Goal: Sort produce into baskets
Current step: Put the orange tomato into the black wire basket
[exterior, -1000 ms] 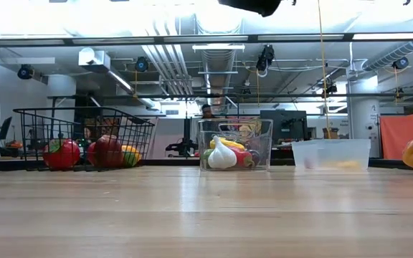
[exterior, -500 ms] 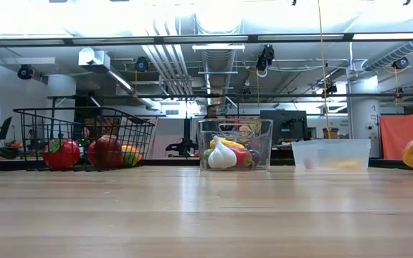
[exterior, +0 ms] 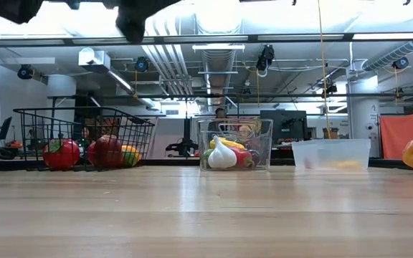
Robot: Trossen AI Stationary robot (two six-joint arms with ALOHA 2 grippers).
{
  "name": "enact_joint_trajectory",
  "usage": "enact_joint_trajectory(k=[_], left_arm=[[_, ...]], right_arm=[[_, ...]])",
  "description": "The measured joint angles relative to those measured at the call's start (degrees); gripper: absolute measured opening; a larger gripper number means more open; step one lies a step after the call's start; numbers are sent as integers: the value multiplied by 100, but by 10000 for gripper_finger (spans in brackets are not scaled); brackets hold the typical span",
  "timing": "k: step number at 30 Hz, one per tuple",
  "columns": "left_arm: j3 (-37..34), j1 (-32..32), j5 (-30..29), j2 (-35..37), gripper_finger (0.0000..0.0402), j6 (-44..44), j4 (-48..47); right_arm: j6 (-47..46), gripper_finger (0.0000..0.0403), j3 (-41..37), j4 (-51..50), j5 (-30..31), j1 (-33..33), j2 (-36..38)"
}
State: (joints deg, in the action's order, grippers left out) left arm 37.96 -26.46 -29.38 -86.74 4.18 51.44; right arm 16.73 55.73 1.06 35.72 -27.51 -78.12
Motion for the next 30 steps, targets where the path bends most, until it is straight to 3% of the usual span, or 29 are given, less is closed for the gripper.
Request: enact_joint_trajectory(k=[5,10,14,21,30], left_arm=[[-226,0,10,-6,127,1492,201],[-250,0,9,-13,127,1646,179],[-241,-11,142,-15,127,1633,144],[-259,-11,151,-22,127,1587,-214],[-197,-11,204,-22,127,1587,-269]], right_arm=[[1226,364,-86,1541,48,0,-516],[2344,363,-80,2790,166,0,-1118],[2430,363,59,2810,324,0,-1330],[2532,358,282,2772,-13,0,-1502],[2808,266,458,2712,-119,14,-1661]])
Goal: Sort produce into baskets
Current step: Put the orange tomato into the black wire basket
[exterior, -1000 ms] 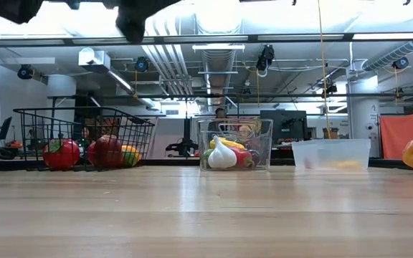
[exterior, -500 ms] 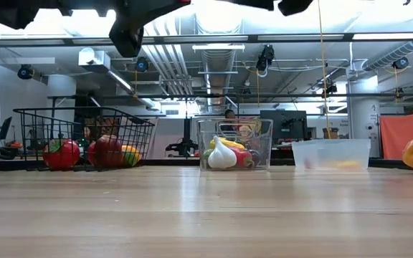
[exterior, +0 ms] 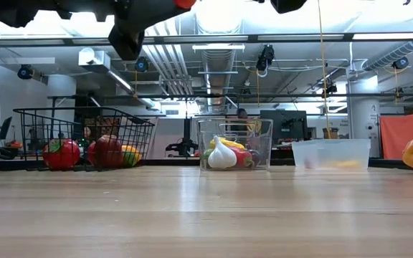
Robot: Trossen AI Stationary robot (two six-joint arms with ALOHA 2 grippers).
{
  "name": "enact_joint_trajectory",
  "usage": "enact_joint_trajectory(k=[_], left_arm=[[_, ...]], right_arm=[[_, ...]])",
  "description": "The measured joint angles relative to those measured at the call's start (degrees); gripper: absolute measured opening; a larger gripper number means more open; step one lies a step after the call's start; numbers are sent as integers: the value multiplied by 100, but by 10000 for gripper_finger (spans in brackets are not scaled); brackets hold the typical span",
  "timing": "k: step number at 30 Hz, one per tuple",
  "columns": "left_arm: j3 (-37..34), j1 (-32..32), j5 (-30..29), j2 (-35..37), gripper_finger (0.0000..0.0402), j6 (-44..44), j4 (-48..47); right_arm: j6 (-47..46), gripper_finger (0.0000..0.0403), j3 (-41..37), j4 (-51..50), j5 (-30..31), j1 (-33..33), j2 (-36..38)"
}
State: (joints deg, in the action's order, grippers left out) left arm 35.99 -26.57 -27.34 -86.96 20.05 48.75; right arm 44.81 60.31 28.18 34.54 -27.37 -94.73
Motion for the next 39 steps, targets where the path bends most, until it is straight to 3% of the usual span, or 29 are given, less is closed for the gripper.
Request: enact_joint_trajectory(k=[7,25,29,39], left_arm=[[27,0,143,0,127,0,-7],[108,0,238,-4,127,-2,-33],[109,0,237,-4,127,0,-31],[192,0,263,-4,127,-3,-7]], right_arm=[[25,211,7,-16,-1,2,-1],[25,145,7,-9,0,25,5],[-8,152,7,-17,-6,48,8],[-19,219,7,-43,-3,59,7]])
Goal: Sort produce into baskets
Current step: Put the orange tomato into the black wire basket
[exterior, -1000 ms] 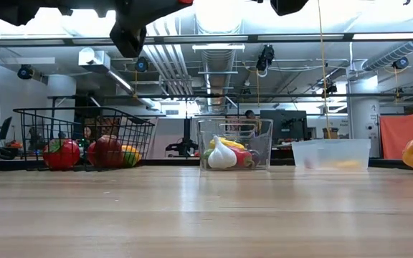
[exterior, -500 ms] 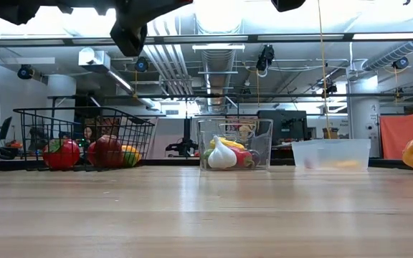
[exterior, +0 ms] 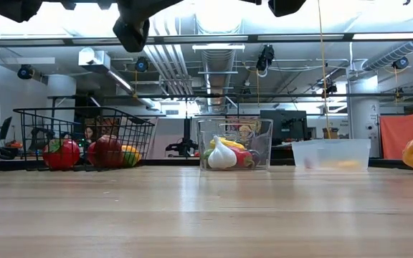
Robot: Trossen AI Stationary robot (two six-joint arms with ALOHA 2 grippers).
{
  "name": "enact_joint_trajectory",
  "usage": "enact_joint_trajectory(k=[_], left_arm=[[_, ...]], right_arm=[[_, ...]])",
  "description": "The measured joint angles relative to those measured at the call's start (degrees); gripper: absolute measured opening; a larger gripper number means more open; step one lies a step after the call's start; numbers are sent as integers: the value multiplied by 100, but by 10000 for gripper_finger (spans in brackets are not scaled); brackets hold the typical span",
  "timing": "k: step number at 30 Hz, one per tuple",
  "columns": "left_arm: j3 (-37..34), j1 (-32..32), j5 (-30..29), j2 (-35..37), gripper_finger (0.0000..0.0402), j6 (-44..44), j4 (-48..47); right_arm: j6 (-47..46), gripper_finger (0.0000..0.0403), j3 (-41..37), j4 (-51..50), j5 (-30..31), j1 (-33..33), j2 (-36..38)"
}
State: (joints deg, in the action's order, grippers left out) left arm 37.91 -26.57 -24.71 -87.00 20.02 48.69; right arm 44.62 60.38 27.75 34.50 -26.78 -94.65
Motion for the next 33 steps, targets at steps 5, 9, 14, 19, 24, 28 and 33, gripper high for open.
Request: enact_joint_trajectory(k=[5,9,14,19,24,28,33], left_arm=[[-2,0,0,0,127,-1,-10],[-2,0,0,0,127,-1,-24],[-2,0,-46,0,127,14,-124],[-2,-2,-133,4,146,156,-216],[-2,0,-184,7,197,171,-425],[-7,0,-186,41,238,165,-897],[-9,-4,-184,81,266,475,-1769]], right_arm=[[24,223,0,-17,0,-1,0],[44,203,0,-6,2,8,-2],[42,162,-2,-9,15,8,-2],[37,131,-5,-25,20,14,-2],[-142,129,-7,-200,1,10,33],[-809,131,-7,-715,0,13,200],[-2043,131,-7,-1781,-7,143,533]])
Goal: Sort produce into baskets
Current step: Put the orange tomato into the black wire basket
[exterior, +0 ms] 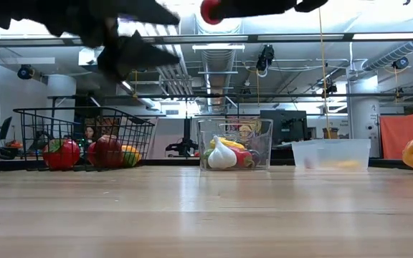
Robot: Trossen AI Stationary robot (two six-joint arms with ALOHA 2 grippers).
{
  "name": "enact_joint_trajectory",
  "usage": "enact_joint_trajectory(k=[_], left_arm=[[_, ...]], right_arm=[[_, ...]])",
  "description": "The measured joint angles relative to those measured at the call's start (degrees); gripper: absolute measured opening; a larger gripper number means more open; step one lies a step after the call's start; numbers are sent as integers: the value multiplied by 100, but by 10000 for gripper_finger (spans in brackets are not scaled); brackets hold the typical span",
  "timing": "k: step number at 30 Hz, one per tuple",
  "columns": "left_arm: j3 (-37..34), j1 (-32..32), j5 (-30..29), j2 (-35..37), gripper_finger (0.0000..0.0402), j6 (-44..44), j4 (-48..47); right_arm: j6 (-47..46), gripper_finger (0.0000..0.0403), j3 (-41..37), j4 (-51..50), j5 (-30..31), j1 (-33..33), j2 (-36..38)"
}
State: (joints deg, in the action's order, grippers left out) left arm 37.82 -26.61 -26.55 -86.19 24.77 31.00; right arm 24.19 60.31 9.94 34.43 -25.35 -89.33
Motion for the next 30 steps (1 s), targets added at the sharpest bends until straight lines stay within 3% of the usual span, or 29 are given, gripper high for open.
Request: enact_joint_trajectory(k=[6,11,17,22,25,30], left_arm=[[-2,0,2,26,270,641,-946],[207,-1,-30,143,264,793,-1753],[1048,-9,-204,238,255,757,-3898],[1650,-25,-734,227,252,440,-5342],[1765,-63,-1091,231,251,-21,-5427],[1615,-196,-1154,227,251,-884,-4571]], right_arm=[[-1506,132,0,-1198,-44,432,396],[-2608,132,0,-2111,-731,917,648],[-3418,132,2,-2830,-1817,1354,639],[-3688,132,0,-3188,-1965,1403,540],[-3784,132,-1,-3075,-1970,1399,505],[-3337,132,-41,-2628,-1983,1306,381]])
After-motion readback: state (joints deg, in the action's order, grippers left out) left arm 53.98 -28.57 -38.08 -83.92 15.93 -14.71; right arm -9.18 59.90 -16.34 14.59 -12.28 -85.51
